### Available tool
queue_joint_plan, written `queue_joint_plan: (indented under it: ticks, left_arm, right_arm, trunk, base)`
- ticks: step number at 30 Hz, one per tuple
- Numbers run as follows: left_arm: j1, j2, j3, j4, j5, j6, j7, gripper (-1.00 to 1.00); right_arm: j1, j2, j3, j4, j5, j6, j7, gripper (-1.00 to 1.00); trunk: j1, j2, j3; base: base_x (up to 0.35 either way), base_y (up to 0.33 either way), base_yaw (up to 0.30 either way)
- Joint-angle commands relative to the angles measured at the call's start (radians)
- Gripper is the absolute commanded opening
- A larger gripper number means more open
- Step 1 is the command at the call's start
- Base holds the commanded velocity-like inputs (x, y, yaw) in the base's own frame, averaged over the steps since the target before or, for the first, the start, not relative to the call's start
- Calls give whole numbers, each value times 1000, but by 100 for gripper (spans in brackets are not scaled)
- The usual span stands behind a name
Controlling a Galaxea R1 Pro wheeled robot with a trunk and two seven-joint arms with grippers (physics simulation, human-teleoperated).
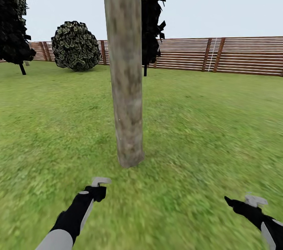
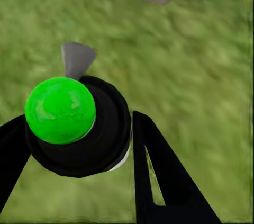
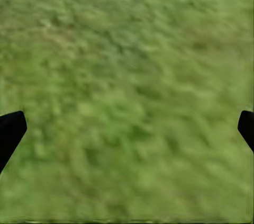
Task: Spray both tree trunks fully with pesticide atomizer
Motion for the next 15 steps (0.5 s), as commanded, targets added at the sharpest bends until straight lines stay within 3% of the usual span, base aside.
queue_joint_plan:
  ticks: [1, 3, 6, 15]
  left_arm:
    - [0, -5, -14, -1, -2, 9, 0, -100]
    - [0, -15, -32, -3, -2, 19, 0, -100]
    - [0, -20, -37, -3, -2, 26, 0, -100]
    - [-2, -16, -39, -4, -2, 100, 0, -100]
  right_arm:
    - [0, 0, 0, -48, 0, 56, 0, 100]
    - [0, 0, 0, -175, -1, 127, 1, 100]
    - [1, 0, 2, -274, 4, 153, 1, 100]
    - [1, 1, 2, -371, 8, 168, 2, 100]
  trunk:
    - [0, 0, 0]
    - [0, 0, 0]
    - [0, 0, 0]
    - [0, 0, 0]
  base:
    - [0, 0, 0]
    - [0, 0, 0]
    - [33, 0, 0]
    - [245, 0, 0]
